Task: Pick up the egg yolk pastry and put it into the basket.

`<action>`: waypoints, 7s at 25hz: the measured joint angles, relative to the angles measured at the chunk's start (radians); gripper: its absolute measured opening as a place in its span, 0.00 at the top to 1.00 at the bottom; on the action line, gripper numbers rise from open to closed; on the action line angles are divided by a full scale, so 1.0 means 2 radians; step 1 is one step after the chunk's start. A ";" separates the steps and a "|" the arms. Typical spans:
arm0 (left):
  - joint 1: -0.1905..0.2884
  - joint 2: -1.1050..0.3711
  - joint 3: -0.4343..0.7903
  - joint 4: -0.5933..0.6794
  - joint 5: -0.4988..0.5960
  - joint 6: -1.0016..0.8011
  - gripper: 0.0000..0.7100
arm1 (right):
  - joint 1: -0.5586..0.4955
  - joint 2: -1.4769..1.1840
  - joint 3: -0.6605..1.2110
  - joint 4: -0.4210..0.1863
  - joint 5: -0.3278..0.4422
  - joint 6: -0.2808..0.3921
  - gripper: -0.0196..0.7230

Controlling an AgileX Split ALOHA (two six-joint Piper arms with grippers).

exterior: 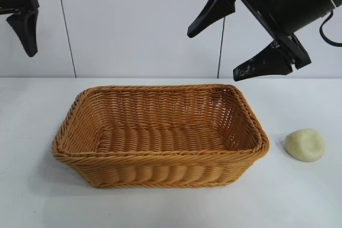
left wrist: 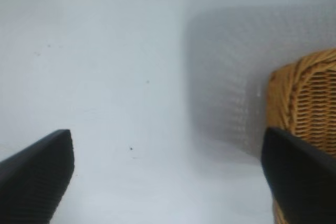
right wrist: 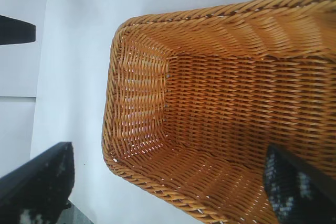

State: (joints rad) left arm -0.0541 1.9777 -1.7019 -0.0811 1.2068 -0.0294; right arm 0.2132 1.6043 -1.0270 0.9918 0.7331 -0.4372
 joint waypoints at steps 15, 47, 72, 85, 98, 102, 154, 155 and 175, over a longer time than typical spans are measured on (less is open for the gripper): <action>0.001 -0.198 0.208 0.004 0.001 0.007 0.02 | 0.000 0.000 0.000 0.000 0.000 0.000 0.04; 0.001 -0.952 0.600 0.015 -0.066 0.007 0.02 | 0.000 0.000 -0.034 -0.099 0.007 0.044 0.04; 0.001 -0.991 0.600 0.015 -0.066 0.007 0.02 | -0.090 0.136 -0.094 -0.451 0.061 0.247 0.04; 0.001 -0.991 0.600 0.015 -0.066 0.007 0.02 | -0.090 0.227 -0.095 -0.451 0.022 0.247 0.23; 0.001 -0.991 0.600 0.015 -0.066 0.007 0.02 | -0.090 0.169 -0.123 -0.451 0.076 0.247 0.73; 0.001 -0.991 0.600 0.015 -0.066 0.007 0.02 | -0.090 0.136 -0.181 -0.451 0.137 0.247 0.73; 0.001 -0.991 0.600 0.015 -0.066 0.007 0.02 | 0.198 0.255 -0.335 -0.451 0.177 0.300 0.05; 0.001 -0.991 0.600 0.015 -0.066 0.007 0.02 | 0.198 0.253 -0.349 -0.456 0.194 0.301 0.05; 0.001 -0.991 0.600 0.015 -0.066 0.007 0.02 | 0.003 0.250 -0.431 -0.511 0.239 0.292 0.04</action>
State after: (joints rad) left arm -0.0529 -0.0051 -0.5022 -0.0521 1.0742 -0.0157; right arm 0.2192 2.1049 -1.8890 -0.0304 1.2103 0.1477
